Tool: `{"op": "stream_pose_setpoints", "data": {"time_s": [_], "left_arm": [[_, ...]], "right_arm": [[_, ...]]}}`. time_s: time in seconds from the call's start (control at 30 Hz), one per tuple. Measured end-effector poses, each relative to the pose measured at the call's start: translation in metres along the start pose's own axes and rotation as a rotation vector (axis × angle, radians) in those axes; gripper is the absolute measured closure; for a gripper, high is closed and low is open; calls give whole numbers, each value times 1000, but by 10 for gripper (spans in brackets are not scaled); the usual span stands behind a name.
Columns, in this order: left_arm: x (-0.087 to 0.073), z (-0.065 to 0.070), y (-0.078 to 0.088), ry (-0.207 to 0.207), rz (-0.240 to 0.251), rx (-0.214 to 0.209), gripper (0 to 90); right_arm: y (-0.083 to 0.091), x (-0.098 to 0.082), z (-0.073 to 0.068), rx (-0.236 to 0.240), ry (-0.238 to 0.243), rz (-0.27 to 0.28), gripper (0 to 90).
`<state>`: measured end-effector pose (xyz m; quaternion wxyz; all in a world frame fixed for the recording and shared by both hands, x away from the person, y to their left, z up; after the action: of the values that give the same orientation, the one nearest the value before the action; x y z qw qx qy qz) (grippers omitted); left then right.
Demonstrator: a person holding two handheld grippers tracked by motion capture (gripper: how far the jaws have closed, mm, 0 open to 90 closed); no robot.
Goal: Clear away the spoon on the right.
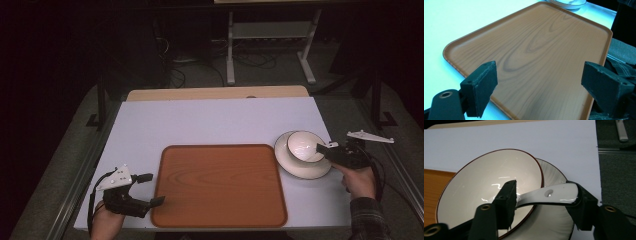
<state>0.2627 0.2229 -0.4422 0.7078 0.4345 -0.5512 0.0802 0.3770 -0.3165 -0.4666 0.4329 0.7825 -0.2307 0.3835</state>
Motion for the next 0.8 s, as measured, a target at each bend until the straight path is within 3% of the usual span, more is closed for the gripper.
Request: {"op": "stream_pose_setpoints", "data": {"time_s": [0.43, 0.8], "left_arm": [[1, 0, 2, -6, 3, 7, 129], [0, -1, 4, -7, 4, 13, 130]], "right_arm": [[7, 14, -9, -20, 49, 51, 592], [7, 30, -29, 34, 106, 83, 725]]}}
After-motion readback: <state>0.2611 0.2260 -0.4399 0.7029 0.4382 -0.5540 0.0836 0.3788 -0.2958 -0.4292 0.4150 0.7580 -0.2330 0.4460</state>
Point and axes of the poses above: each handheld gripper's, and its own axes: y roughly backward along the jaws, x roughly out of its top, z roughly to its right, the point moved 8 cm from there along -y, roughly forward along the jaws, and after that the axes turned 12 degrees about x, right-handed, at the moved point
